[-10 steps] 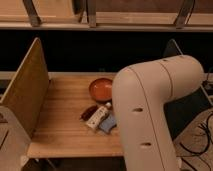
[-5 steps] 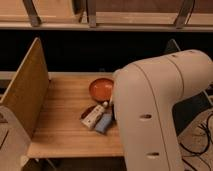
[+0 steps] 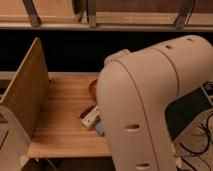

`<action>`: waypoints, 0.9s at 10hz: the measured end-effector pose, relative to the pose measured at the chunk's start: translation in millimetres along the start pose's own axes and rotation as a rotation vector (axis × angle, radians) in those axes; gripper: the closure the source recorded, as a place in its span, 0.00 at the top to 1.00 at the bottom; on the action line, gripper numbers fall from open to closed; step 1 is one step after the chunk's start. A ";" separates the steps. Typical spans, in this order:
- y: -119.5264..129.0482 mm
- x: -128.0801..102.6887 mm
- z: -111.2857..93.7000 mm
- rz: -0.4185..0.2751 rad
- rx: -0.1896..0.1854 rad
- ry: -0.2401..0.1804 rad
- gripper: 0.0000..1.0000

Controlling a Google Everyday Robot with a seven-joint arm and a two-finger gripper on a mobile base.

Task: Place the eraser in the ceramic cup

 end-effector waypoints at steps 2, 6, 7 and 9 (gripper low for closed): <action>-8.4 -28.2 -20.5 0.002 0.032 -0.067 0.00; -9.6 -29.2 -20.6 0.006 0.033 -0.070 0.00; -12.5 -24.6 -14.3 0.027 0.028 -0.059 0.00; -32.3 -14.8 5.2 0.101 0.021 -0.035 0.00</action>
